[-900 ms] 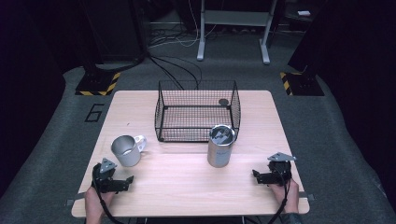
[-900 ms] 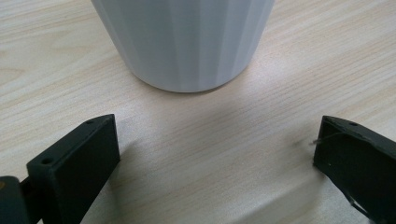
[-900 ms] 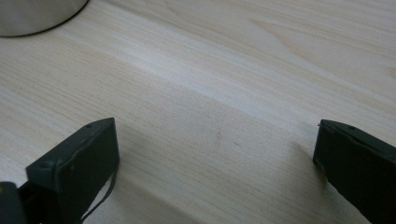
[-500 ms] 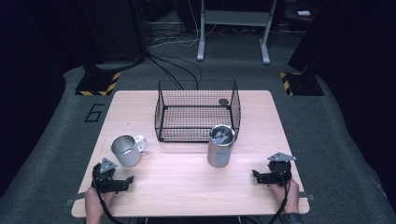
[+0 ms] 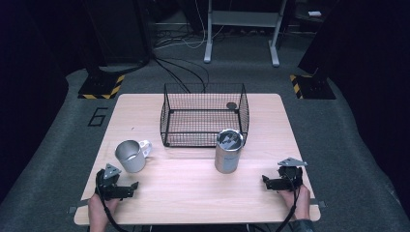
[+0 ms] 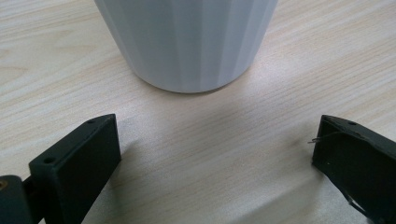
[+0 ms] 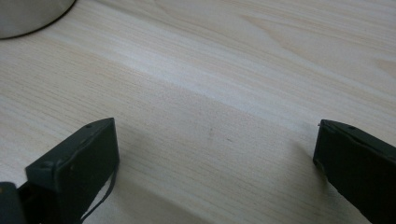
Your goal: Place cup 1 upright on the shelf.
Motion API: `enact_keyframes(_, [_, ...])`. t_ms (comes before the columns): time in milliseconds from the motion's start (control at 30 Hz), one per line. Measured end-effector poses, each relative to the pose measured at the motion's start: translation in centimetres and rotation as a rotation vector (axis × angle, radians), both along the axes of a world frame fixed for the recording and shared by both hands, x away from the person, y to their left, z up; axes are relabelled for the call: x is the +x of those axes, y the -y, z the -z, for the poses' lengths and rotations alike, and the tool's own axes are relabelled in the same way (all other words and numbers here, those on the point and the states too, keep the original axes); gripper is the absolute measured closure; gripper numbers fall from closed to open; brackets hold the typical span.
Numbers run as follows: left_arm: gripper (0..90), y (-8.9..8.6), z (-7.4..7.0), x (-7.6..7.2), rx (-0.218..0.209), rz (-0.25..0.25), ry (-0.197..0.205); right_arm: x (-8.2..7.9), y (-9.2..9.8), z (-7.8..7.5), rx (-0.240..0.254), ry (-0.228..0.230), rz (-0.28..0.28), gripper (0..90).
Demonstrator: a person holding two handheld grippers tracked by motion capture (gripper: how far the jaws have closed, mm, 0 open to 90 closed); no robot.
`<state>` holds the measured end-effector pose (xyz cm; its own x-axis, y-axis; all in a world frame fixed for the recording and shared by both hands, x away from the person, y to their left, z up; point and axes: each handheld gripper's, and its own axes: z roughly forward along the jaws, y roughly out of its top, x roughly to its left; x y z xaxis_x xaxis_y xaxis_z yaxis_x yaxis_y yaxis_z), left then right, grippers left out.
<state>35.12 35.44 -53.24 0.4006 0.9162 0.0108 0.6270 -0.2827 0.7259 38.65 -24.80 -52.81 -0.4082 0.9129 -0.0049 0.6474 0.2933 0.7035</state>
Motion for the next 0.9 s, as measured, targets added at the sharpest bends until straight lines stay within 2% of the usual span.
enact_keyframes(67, [0.8, 0.0, 0.0, 0.0, 0.0, 0.0, 0.0, 0.0, 0.0, -0.1, -0.01, 0.001, 0.001, 0.0])
enact_keyframes(167, [0.8, -0.1, -0.1, 0.0, -0.001, 0.004, -0.009, -0.2, 0.0, -0.2, 0.004, 0.006, 0.014, 0.0])
enact_keyframes(267, [0.8, -0.1, -0.1, 0.0, 0.0, 0.004, -0.009, -0.3, 0.1, -0.3, 0.005, 0.003, -0.002, 0.0])
enact_keyframes(333, [0.9, -0.1, -0.1, 0.0, 0.0, 0.004, -0.011, -0.5, 0.1, -0.7, 0.033, 0.01, -0.015, 0.0])
enact_keyframes(400, [1.1, 0.0, 0.0, 0.0, -0.003, -0.007, -0.003, -0.8, -0.2, -1.0, 0.034, 0.013, -0.019, 0.3])
enact_keyframes(467, [1.1, -0.1, -0.1, 0.0, 0.001, -0.003, -0.012, -1.0, -0.5, -1.4, 0.04, 0.01, -0.029, 0.3])
enact_keyframes(700, [1.1, 0.0, 0.0, 0.0, -0.003, -0.007, -0.002, -1.5, -1.6, -2.8, 0.068, 0.031, -0.079, 0.3])
enact_keyframes(800, [1.1, -0.1, -0.1, 0.0, 0.001, -0.003, -0.011, -1.7, -2.2, -3.5, 0.079, 0.047, -0.1, 0.3])
enact_keyframes(900, [1.1, -0.1, -0.1, 0.0, 0.001, -0.003, -0.01, -1.8, -2.7, -4.1, 0.076, 0.059, -0.124, 0.4])
